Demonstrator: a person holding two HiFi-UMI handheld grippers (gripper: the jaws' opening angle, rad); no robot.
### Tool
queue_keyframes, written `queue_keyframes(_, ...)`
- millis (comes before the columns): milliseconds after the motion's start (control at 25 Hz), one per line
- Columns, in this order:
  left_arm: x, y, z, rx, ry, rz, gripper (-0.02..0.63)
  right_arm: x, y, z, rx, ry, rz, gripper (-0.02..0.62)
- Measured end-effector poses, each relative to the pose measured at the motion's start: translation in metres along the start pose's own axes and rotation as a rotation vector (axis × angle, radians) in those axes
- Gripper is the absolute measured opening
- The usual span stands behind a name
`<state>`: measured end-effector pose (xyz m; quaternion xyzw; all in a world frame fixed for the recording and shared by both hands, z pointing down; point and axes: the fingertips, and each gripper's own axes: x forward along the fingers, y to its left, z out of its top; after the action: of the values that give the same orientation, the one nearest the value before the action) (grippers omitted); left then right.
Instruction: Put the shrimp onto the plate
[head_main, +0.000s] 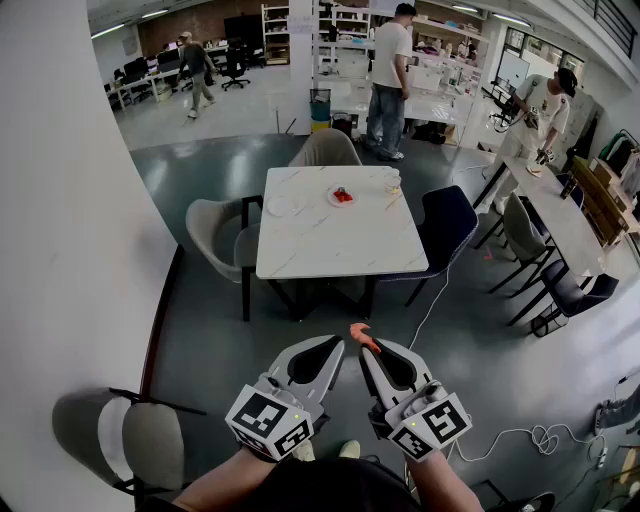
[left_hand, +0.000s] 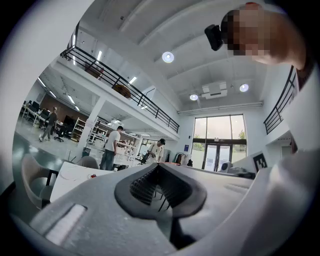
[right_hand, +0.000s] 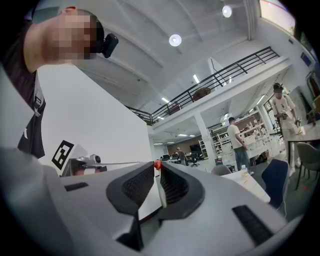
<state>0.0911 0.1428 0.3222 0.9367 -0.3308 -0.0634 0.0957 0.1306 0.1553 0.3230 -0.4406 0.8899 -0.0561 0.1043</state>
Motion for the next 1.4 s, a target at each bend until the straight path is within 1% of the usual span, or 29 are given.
queue_keyframes(360, -0.002, 0.002, 0.001, -0.003, 0.003, -0.010, 0.009, 0.003, 0.004, -0.001, 0.002, 0.006, -0.001, 0.046)
queue_keyframes(600, -0.008, 0.007, -0.001, -0.011, 0.003, 0.001, 0.009, 0.001, 0.006, 0.000, 0.037, -0.001, 0.016, 0.046)
queue_keyframes(800, -0.019, 0.034, 0.002, -0.012, -0.011, 0.040, 0.009, 0.014, 0.005, -0.002, 0.068, -0.025, 0.015, 0.046)
queue_keyframes(1040, -0.037, 0.064, 0.006, -0.024, -0.015, 0.080, 0.009, 0.039, 0.017, -0.010, 0.079, -0.015, 0.028, 0.046)
queue_keyframes(1200, -0.046, 0.082, 0.007, -0.025, -0.019, 0.089, 0.009, 0.058, 0.025, -0.019, 0.071, -0.003, 0.037, 0.046)
queue_keyframes(1400, -0.055, 0.101, 0.009, -0.017, -0.021, 0.090, 0.009, 0.077, 0.033, -0.023, 0.066, -0.013, 0.036, 0.046)
